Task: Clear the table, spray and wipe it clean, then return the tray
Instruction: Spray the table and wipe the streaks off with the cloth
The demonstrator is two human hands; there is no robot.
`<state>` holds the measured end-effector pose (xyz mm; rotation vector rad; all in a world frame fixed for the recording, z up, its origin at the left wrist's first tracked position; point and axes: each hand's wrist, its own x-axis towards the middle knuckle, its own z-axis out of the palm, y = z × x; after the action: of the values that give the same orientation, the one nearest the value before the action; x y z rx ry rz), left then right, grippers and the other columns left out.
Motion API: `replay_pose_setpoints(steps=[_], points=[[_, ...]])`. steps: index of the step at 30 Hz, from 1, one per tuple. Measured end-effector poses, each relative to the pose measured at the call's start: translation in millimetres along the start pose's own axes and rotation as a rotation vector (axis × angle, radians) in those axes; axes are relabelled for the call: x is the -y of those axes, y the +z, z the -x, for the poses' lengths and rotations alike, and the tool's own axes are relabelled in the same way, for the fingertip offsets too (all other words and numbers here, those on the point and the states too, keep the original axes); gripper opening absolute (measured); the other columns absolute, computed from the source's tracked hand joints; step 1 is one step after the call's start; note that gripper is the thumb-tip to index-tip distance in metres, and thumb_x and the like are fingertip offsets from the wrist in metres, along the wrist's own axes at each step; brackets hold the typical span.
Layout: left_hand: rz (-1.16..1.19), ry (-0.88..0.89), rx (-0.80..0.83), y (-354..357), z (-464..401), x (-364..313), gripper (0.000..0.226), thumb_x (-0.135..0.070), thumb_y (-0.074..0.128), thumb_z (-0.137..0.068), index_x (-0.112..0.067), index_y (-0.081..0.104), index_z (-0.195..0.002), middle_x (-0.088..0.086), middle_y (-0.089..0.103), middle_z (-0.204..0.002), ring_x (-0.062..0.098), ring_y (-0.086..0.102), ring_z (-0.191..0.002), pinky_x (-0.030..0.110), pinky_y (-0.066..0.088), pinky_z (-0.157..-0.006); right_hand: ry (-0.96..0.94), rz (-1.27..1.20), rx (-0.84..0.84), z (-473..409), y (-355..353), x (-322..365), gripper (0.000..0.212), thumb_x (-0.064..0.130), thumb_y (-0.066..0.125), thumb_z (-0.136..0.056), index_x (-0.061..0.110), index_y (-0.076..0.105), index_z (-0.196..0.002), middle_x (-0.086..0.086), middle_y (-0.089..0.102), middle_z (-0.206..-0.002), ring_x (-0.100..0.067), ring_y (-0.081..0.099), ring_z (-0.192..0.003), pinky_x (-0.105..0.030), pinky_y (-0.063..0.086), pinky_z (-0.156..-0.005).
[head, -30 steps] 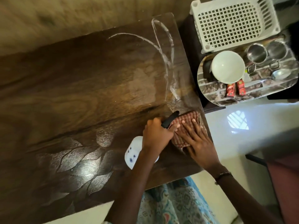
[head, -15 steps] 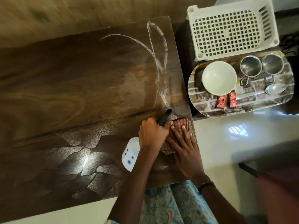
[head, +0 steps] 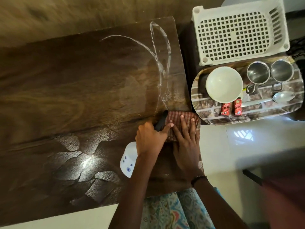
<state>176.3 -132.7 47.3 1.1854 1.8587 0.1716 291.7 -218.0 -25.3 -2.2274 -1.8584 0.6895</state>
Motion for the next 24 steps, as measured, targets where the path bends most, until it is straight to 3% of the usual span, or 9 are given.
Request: replay_pose_setpoints(steps=[4, 6, 8, 11, 13, 19, 24], points=[[0.084, 0.039, -0.098, -12, -6, 11, 0.052, -0.061, 0.074, -0.067, -0.013, 0.067, -0.084, 0.008, 0.070, -0.080, 0.032, 0.066, -0.083, 0.045, 0.054, -0.074, 0.058, -0.005, -0.067, -61, 4, 32, 0.056, 0.032, 0.041, -0.092, 0.033, 0.033, -0.148, -0.003, 0.018, -0.160, -0.034, 0.002, -0.147, -0.060, 0.010, -0.116], [0.124, 0.053, -0.121, -17, -10, 17, 0.057, -0.069, 0.070, -0.064, -0.014, 0.066, -0.082, 0.006, 0.069, -0.077, 0.031, 0.067, -0.081, 0.046, 0.055, -0.074, 0.031, -0.041, -0.047, -89, 5, 52, 0.057, 0.043, 0.034, -0.090, 0.034, 0.035, -0.146, -0.001, 0.016, -0.160, -0.034, -0.001, -0.147, -0.057, 0.000, -0.114], [0.140, 0.048, -0.135, -21, -14, 23, 0.062, -0.075, 0.065, -0.060, -0.016, 0.065, -0.078, 0.005, 0.068, -0.074, 0.031, 0.066, -0.079, 0.046, 0.055, -0.071, -0.116, -0.012, 0.015, -98, 12, 63, 0.056, 0.045, 0.036, -0.090, 0.036, 0.036, -0.145, 0.000, 0.016, -0.160, -0.033, -0.002, -0.147, -0.056, 0.003, -0.116], [0.152, 0.044, -0.141, -28, -18, 27, 0.050, -0.065, 0.073, -0.064, -0.017, 0.061, -0.072, 0.005, 0.065, -0.068, 0.032, 0.064, -0.073, 0.047, 0.055, -0.069, -0.379, 0.121, 0.076, -74, 16, 46, 0.057, 0.032, 0.051, -0.091, 0.030, 0.036, -0.146, 0.000, 0.016, -0.160, -0.031, 0.003, -0.148, -0.054, 0.014, -0.117], [0.153, 0.044, -0.157, -34, -21, 28, 0.048, -0.065, 0.073, -0.065, -0.019, 0.060, -0.071, 0.006, 0.064, -0.067, 0.033, 0.064, -0.073, 0.047, 0.055, -0.069, -0.449, 0.182, 0.105, -54, 8, 18, 0.060, 0.028, 0.048, -0.090, 0.029, 0.032, -0.148, -0.001, 0.014, -0.161, -0.030, 0.002, -0.148, -0.053, 0.014, -0.117], [0.162, 0.014, -0.208, -45, -35, 28, 0.043, -0.056, 0.076, -0.068, -0.017, 0.058, -0.065, 0.005, 0.062, -0.061, 0.031, 0.063, -0.068, 0.046, 0.054, -0.067, -0.218, 0.088, 0.038, -76, -16, -3, 0.057, 0.025, 0.038, -0.090, 0.031, 0.034, -0.147, -0.005, 0.021, -0.159, -0.036, 0.008, -0.147, -0.059, 0.020, -0.114], [0.196, -0.005, -0.237, -45, -43, 31, 0.044, -0.054, 0.077, -0.068, -0.013, 0.061, -0.068, 0.006, 0.063, -0.062, 0.030, 0.064, -0.067, 0.046, 0.055, -0.066, -0.132, 0.057, -0.038, -138, -6, 50, 0.066, 0.014, 0.053, -0.085, 0.034, 0.035, -0.146, -0.004, 0.020, -0.159, -0.038, 0.005, -0.146, -0.059, 0.010, -0.114]])
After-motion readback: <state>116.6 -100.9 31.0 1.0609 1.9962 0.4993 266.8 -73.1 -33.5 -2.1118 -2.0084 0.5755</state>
